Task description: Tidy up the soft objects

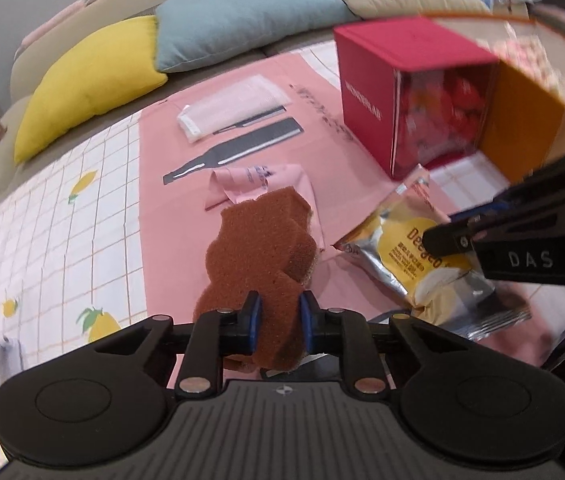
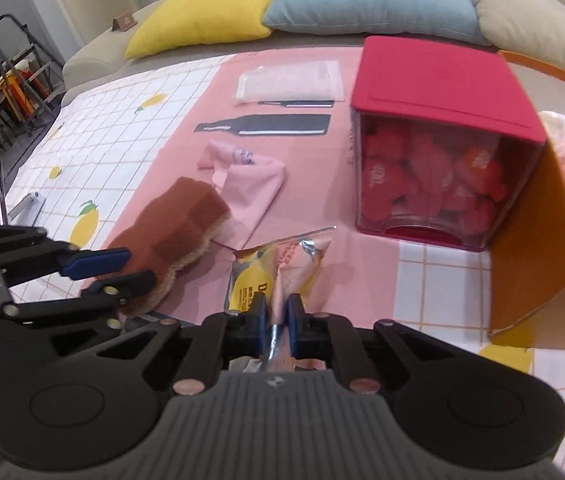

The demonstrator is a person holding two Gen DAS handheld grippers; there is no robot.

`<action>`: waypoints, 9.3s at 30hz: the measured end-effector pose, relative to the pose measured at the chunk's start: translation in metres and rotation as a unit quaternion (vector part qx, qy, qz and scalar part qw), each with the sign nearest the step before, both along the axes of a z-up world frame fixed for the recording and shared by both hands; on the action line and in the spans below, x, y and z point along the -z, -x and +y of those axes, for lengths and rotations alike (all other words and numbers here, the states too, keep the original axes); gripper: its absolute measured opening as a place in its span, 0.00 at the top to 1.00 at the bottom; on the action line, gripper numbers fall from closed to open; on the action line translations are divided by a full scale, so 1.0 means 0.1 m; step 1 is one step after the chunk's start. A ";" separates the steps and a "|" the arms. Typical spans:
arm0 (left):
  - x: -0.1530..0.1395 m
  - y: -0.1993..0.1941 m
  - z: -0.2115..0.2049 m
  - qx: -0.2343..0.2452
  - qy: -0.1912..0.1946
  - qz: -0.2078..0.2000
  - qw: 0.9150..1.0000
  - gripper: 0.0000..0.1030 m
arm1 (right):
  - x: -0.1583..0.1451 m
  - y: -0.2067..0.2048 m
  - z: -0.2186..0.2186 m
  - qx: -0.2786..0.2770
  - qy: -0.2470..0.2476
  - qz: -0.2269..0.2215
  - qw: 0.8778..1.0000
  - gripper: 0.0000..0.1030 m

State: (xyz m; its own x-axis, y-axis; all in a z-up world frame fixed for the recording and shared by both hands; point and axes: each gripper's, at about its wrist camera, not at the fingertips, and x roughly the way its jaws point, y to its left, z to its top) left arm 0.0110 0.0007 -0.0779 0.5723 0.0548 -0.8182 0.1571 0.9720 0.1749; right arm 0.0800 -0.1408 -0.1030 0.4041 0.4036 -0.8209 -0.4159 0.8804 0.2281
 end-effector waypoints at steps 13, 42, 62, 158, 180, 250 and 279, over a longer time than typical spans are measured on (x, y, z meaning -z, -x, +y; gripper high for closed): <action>-0.44 -0.06 0.31 -0.072 0.196 0.016 0.978 0.78 | -0.51 -0.02 -0.40 0.027 -0.035 -0.035 0.998 0.93; -1.18 -1.35 -1.78 0.126 0.320 0.004 0.939 0.79 | -1.24 -0.75 -2.30 0.114 0.125 -0.168 0.971 0.93; -0.56 -1.91 -2.61 0.154 0.310 0.076 0.935 0.85 | -0.47 -1.23 -2.70 0.109 0.218 -0.097 0.965 0.93; -0.03 -0.60 0.89 -0.116 0.139 0.003 0.984 0.87 | -0.01 -0.39 1.05 -0.118 0.103 -0.137 0.978 0.35; 0.30 -0.96 1.06 -0.115 0.140 0.029 0.983 0.85 | 0.54 -0.91 1.25 -0.100 0.096 -0.112 0.984 0.85; 0.00 -0.76 0.94 -0.167 0.151 -0.010 0.974 1.00 | -0.09 -0.63 0.83 0.025 0.077 -0.096 0.992 1.00; 0.40 -0.46 0.51 -0.006 0.140 0.073 0.987 0.19 | 0.36 -0.11 0.08 0.017 0.103 0.008 0.995 0.99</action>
State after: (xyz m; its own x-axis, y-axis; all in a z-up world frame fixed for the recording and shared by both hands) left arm 0.0571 0.0513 -0.1176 0.4478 -0.1796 -0.8759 0.1484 0.9810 -0.1253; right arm 0.0910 -0.1329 -0.1386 0.4001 0.2129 -0.8914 -0.3830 0.9225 0.0484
